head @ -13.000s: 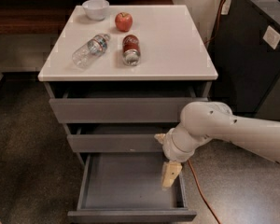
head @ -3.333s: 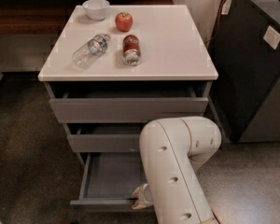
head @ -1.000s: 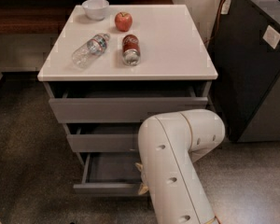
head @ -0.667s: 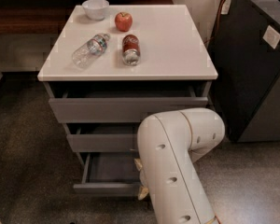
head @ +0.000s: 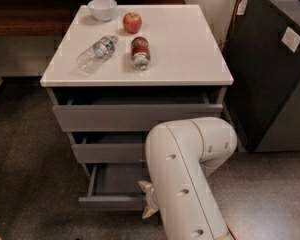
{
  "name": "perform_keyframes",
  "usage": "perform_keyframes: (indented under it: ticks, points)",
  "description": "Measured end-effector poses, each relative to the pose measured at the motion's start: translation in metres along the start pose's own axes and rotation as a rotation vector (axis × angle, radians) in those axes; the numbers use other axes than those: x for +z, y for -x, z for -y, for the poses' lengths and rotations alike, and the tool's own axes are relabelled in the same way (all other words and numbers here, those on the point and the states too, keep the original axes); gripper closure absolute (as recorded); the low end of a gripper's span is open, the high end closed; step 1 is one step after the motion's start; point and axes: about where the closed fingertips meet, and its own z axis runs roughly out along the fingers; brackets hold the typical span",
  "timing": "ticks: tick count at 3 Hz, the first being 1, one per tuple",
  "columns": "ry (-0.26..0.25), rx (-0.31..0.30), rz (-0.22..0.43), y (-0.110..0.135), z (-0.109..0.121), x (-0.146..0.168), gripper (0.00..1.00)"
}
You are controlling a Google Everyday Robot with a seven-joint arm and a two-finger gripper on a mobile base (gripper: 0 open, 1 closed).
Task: Close bottom drawer
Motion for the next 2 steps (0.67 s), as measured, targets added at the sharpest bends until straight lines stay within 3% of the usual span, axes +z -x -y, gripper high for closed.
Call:
perform_keyframes:
  ticks: [1, 2]
  points:
    - [-0.002, 0.011, 0.028, 0.008, -0.018, 0.000, 0.40]
    - [0.004, 0.042, 0.058, 0.012, -0.041, 0.001, 0.70]
